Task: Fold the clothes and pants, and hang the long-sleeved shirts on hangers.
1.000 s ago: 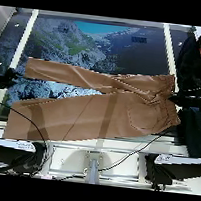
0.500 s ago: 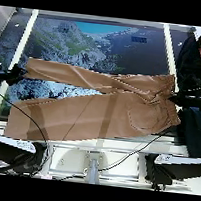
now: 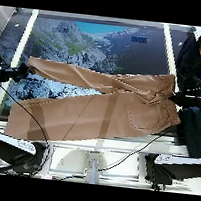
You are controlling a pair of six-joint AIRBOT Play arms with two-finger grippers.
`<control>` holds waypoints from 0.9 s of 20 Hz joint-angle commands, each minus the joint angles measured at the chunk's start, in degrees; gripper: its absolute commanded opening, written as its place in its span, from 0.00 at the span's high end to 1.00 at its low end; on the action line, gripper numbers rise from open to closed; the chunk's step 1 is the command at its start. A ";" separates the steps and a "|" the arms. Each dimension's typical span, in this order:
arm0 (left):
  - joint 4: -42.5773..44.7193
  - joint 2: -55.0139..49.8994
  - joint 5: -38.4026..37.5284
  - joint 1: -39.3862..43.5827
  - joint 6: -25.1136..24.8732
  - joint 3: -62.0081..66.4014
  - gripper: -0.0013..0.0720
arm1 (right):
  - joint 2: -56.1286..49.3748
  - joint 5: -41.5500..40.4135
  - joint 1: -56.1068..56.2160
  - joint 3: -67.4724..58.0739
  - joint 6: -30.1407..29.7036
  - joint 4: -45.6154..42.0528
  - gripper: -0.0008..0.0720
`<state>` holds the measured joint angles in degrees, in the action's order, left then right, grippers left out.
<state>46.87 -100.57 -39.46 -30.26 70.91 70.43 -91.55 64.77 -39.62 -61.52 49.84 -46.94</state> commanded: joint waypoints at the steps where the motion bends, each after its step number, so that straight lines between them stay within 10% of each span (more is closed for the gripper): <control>1: -1.09 4.00 0.79 0.09 -0.83 3.54 0.96 | 2.10 -3.43 0.02 -0.04 0.02 2.03 0.94; 6: -0.61 15.02 -2.47 -0.90 -0.39 5.33 0.96 | 6.99 -9.64 0.02 -0.04 2.86 2.40 0.94; 12: 22.12 21.24 -24.02 -3.19 12.11 5.31 0.96 | 7.78 -13.90 0.02 -0.04 6.38 2.03 0.94; 18: 29.40 21.14 -40.46 -3.45 13.09 5.33 0.96 | 7.78 -12.90 0.02 -0.04 6.40 1.68 0.94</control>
<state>71.46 -79.83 -72.31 -33.54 82.59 75.70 -83.83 51.68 -39.59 -61.52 55.99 -45.17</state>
